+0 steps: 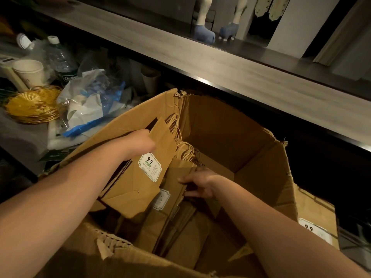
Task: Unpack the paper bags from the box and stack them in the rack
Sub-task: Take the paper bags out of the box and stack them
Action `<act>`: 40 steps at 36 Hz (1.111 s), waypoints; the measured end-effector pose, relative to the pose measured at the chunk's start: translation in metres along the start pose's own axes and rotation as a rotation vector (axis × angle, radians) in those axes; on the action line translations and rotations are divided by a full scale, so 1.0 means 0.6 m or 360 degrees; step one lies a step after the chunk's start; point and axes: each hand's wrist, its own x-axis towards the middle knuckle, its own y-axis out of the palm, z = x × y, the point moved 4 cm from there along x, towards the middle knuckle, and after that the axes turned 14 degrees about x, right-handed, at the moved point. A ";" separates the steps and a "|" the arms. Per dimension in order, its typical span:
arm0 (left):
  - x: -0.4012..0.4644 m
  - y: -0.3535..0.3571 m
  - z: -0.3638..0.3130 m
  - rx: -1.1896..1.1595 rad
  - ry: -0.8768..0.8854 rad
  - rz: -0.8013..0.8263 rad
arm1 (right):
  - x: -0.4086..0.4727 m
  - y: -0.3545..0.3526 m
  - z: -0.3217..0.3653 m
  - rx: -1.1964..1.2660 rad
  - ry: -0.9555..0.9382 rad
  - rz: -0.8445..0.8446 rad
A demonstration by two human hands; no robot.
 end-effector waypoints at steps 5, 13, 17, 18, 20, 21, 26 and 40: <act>-0.004 -0.005 -0.005 -0.0067 0.0066 -0.0049 | -0.006 0.003 0.011 -0.0029 -0.0004 0.0003; -0.012 -0.015 -0.011 -0.0162 0.0148 -0.0228 | -0.033 -0.045 0.076 -0.0065 -0.0423 -0.0381; -0.015 -0.018 -0.011 -0.0179 0.0141 -0.0241 | -0.059 -0.054 0.100 -0.0489 -0.0632 -0.0559; -0.014 -0.017 -0.008 -0.0174 0.0129 -0.0242 | -0.068 -0.055 0.109 -0.0647 -0.0733 -0.0638; -0.012 -0.014 -0.003 -0.0154 0.0107 -0.0228 | -0.087 -0.054 0.126 -0.0913 -0.0898 -0.0770; -0.011 -0.010 0.001 -0.0139 0.0099 -0.0209 | -0.095 -0.053 0.130 -0.0993 -0.0936 -0.0803; -0.010 0.000 0.010 0.0010 0.0076 -0.0123 | -0.124 -0.049 0.145 -0.0773 -0.1202 -0.0610; -0.052 -0.003 -0.052 -0.0704 0.0466 0.0032 | -0.115 -0.055 0.151 0.0234 -0.1179 -0.0266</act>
